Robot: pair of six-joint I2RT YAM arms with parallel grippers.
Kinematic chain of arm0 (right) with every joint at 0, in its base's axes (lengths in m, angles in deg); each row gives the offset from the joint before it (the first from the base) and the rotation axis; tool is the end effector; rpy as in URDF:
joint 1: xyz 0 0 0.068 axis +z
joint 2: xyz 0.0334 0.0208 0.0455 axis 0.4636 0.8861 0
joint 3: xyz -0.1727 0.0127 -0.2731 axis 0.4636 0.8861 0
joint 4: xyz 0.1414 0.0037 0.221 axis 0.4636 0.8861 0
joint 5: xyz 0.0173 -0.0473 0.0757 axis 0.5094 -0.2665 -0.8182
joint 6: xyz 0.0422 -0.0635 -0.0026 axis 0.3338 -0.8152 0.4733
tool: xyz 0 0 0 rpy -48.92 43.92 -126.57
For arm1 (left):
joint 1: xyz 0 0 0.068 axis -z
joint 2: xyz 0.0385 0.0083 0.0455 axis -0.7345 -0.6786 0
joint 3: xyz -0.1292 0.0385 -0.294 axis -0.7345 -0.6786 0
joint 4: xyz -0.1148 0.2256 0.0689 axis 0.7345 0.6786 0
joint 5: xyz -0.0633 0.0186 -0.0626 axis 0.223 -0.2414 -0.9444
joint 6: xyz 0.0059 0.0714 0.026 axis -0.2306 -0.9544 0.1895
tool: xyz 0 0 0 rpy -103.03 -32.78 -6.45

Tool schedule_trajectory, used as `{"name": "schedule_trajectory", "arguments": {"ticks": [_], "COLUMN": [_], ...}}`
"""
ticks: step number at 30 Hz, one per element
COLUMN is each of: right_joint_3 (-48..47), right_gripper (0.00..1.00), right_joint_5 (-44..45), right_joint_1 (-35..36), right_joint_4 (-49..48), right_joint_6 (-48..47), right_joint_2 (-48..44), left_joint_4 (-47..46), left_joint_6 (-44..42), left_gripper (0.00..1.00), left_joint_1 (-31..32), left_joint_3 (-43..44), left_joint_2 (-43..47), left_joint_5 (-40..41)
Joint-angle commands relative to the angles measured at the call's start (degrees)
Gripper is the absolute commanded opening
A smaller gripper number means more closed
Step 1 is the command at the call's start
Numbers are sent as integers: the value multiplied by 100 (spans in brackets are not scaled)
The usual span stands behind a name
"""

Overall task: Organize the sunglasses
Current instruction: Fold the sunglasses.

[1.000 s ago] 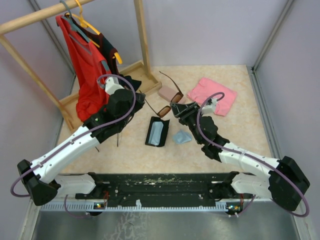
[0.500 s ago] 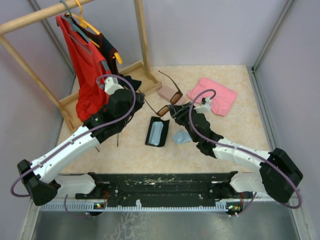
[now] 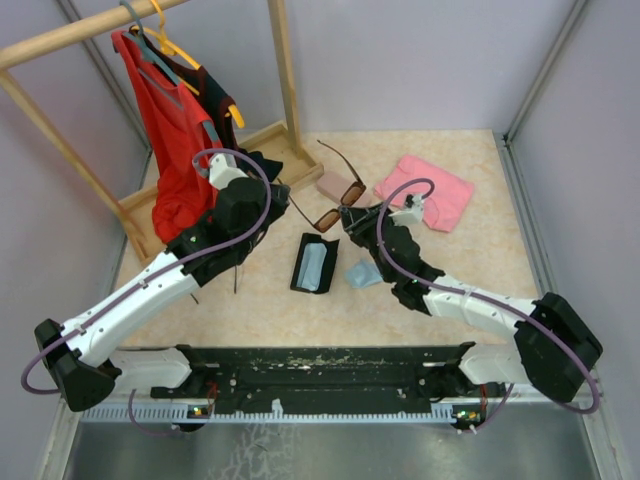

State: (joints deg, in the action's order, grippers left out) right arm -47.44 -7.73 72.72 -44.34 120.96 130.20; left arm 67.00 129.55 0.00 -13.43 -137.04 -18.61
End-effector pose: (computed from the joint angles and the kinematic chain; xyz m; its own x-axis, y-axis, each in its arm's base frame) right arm 0.2184 0.1779 0.3087 -0.2946 0.8117 -0.5044 -0.1154 0.4938 0.8619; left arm 0.2114 -0.1726 0.4283 -0.2941 -0.6809 -0.6707 -0.0636 0.7142 -0.6971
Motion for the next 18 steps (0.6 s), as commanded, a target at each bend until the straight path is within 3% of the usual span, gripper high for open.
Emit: {"name": "schedule_trajectory", "arguments": {"ticks": [1,18], "right_joint_3": [-252,-351], "right_gripper": [29,19], "right_joint_5": [113,33], "right_joint_1": [-62,-155], "right_joint_4": [-435,-455], "right_joint_6": [-28,-45], "right_joint_2": [84,241], "left_joint_4": [-213,-351], "left_joint_6": [3,-99], "left_gripper": [0,0], "left_joint_1": [28,28], "left_joint_3": [5,-69], "left_joint_2": [31,46], "left_joint_5": [-26,-154]}}
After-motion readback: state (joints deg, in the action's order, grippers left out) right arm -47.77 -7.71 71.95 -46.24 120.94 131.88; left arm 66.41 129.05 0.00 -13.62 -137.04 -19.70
